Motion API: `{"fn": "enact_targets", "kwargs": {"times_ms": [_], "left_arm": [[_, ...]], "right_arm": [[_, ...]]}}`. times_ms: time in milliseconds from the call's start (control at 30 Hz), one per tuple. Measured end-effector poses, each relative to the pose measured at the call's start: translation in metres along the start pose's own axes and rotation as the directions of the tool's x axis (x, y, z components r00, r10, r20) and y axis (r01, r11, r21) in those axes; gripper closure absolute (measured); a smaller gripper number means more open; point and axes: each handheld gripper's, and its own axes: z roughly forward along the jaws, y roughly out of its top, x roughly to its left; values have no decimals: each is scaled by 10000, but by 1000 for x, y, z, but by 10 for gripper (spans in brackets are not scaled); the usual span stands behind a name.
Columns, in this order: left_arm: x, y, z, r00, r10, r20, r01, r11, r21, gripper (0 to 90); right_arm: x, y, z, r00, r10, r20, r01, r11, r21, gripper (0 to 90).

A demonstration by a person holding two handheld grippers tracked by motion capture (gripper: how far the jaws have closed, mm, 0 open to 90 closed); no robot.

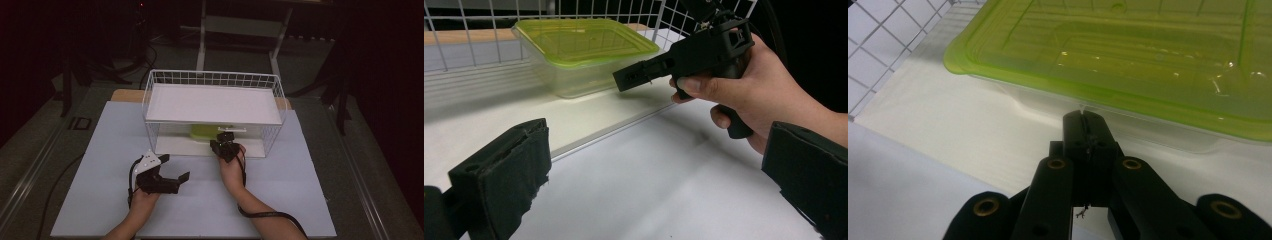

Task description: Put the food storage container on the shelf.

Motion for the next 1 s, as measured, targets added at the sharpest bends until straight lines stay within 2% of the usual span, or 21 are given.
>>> {"fn": "enact_targets", "kwargs": {"times_ms": [267,433,467,533,633,733,800,900,933,1000], "left_arm": [[0,0,-1,10000,-21,8,21,10000,-32,2],[0,0,0,9999,169,-2,-169,9998,-55,2],[0,1,-1,9997,223,63,-223,9997,-87,2],[1,1,-1,9994,302,150,-299,9993,-206,2],[1,2,-1,9985,441,328,-433,9987,-250,2],[0,3,-1,9969,573,546,-556,9979,-323,2],[0,4,-1,9940,669,863,-634,9971,-422,2],[-1,9,-1,9851,695,1575,-613,9965,-564,2],[-2,10,-1,9840,708,1636,-615,9962,-612,2],[-3,14,-1,9837,814,1604,-720,9954,-633,2]], "right_arm": [[2,2,3,9998,-182,72,182,9998,16,897],[9,-1,-3,9997,-239,18,239,9997,37,857],[9,-2,-4,9990,-411,-152,410,9991,-47,843],[11,-4,-9,9983,-545,-191,539,9982,-275,812],[14,-11,-19,9976,-439,-534,423,9986,-309,740],[18,-17,-30,9937,-726,-853,684,9963,-521,639],[19,-19,-38,9913,-721,-1103,651,9957,-659,543],[21,-20,-51,9839,-950,-1513,795,9912,-1055,400],[21,-20,-54,9814,-1002,-1640,825,9903,-1114,350],[21,-20,-61,9706,-1156,-2110,921,9888,-1176,205]]}}
